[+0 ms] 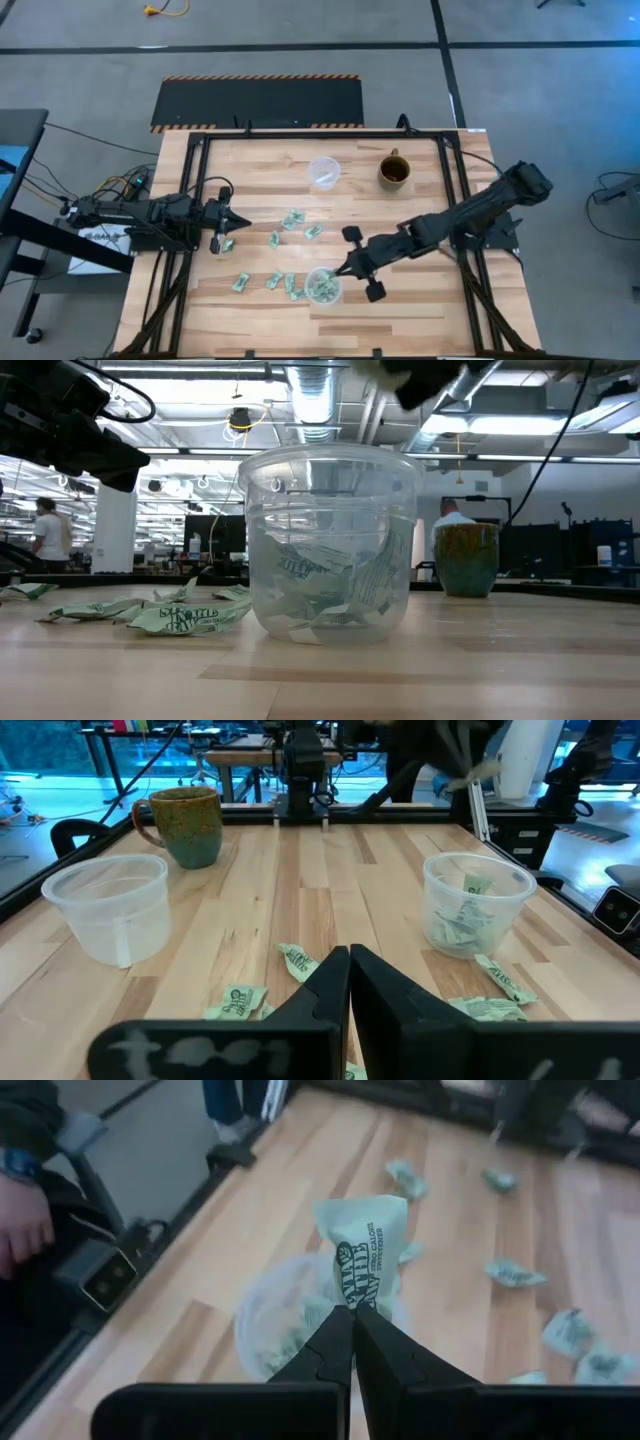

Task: Pick and place Stevia / Truvia into bins
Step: Put the stevia packet into the bottom transparent container, then put the stevia packet into the top transparent container

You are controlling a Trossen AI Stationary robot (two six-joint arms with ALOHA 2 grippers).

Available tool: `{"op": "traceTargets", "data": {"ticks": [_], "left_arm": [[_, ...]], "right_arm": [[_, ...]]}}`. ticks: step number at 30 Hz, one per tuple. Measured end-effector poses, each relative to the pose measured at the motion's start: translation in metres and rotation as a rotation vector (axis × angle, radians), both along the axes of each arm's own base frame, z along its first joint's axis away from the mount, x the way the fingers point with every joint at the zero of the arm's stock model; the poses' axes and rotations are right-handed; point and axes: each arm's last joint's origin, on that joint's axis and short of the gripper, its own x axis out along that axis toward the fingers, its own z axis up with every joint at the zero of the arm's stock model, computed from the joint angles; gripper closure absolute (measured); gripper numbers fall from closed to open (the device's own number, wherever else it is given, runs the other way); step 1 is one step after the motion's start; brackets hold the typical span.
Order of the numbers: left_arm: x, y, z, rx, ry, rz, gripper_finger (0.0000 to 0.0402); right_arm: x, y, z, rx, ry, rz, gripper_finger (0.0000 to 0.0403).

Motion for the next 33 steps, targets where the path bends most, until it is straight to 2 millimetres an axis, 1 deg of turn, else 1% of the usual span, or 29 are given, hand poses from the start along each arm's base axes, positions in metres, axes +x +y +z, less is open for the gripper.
{"op": "traceTargets", "data": {"ticks": [4, 7, 9, 11, 14, 17, 25, 29, 31, 33], "left_arm": [[0.000, 0.000, 0.000, 0.000, 0.000, 0.000, 0.0401], [0.000, 0.000, 0.000, 0.000, 0.000, 0.000, 0.0401], [0.000, 0.000, 0.000, 0.000, 0.000, 0.000, 0.0401], [0.000, 0.000, 0.000, 0.000, 0.000, 0.000, 0.0401], [0.000, 0.000, 0.000, 0.000, 0.000, 0.000, 0.0401], [0.000, 0.000, 0.000, 0.000, 0.000, 0.000, 0.0401], [0.000, 0.000, 0.000, 0.000, 0.000, 0.000, 0.0401], [0.000, 0.000, 0.000, 0.000, 0.000, 0.000, 0.0401], [0.000, 0.000, 0.000, 0.000, 0.000, 0.000, 0.0401], [0.000, 0.000, 0.000, 0.000, 0.000, 0.000, 0.0401]], "right_arm": [[0.014, 0.000, -0.019, 0.028, 0.029, 0.028, 0.0402], [0.024, 0.002, -0.028, 0.075, 0.068, 0.062, 0.0402], [0.031, 0.005, -0.033, 0.083, 0.083, 0.073, 0.0401], [0.034, 0.007, -0.037, 0.078, 0.105, 0.083, 0.0399], [0.039, 0.010, -0.038, 0.078, 0.105, 0.088, 0.0394], [0.038, 0.008, -0.041, 0.066, 0.142, 0.084, 0.0381], [0.038, 0.005, -0.041, 0.067, 0.147, 0.075, 0.0321], [0.039, 0.002, -0.041, 0.079, 0.156, 0.055, 0.0298], [0.035, -0.001, -0.037, 0.043, 0.160, 0.063, 0.0291], [0.030, -0.004, -0.026, 0.002, 0.133, 0.031, 0.0290]]}}
